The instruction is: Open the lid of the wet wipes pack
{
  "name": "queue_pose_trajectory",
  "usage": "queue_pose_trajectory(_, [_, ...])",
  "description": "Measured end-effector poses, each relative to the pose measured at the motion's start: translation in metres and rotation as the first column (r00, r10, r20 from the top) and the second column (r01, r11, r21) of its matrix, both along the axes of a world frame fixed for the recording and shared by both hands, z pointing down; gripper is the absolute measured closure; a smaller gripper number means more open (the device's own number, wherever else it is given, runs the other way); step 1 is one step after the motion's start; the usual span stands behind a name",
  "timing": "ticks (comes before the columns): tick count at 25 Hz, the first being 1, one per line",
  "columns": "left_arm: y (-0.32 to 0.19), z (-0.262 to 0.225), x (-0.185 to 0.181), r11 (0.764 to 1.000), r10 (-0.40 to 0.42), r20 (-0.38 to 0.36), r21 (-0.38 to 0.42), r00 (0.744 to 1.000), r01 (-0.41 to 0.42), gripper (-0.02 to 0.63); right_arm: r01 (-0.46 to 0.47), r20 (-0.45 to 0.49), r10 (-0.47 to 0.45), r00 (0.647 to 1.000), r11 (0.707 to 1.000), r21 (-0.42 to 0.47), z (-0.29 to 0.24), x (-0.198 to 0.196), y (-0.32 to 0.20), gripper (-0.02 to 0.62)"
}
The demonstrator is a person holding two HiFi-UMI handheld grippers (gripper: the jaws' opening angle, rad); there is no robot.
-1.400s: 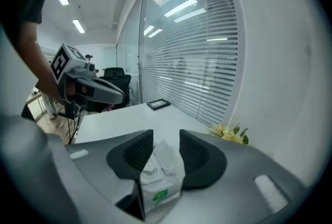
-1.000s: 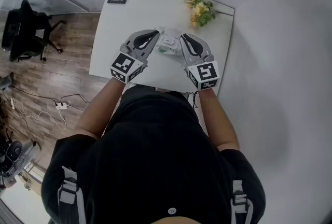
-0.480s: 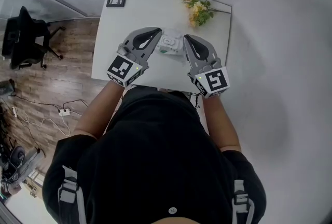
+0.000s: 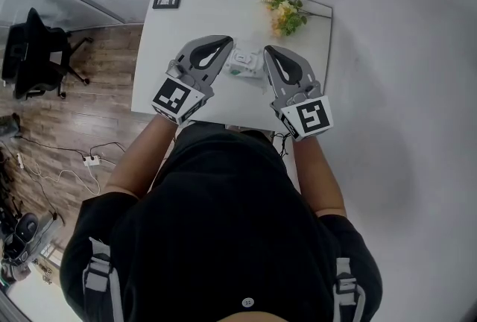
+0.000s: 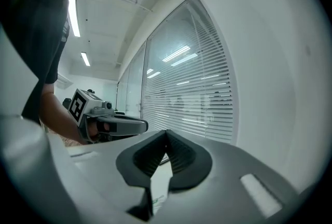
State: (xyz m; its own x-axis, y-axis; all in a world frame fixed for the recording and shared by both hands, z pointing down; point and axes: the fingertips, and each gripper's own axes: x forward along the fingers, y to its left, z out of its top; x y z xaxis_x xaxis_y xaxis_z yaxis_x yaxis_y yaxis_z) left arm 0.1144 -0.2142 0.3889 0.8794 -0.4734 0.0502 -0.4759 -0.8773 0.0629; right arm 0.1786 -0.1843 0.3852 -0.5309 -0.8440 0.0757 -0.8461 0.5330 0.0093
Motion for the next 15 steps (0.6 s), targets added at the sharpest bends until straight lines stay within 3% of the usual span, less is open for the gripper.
queue_pose_trajectory(15, [-0.001, 0.0055, 0.003, 1.0, -0.007, 0.015, -0.009, 1.0, 0.008, 0.603, 0.008, 0.003, -0.008, 1.0, 1.0, -0.004, 0.0015, 0.0023, -0.0009, 0.584])
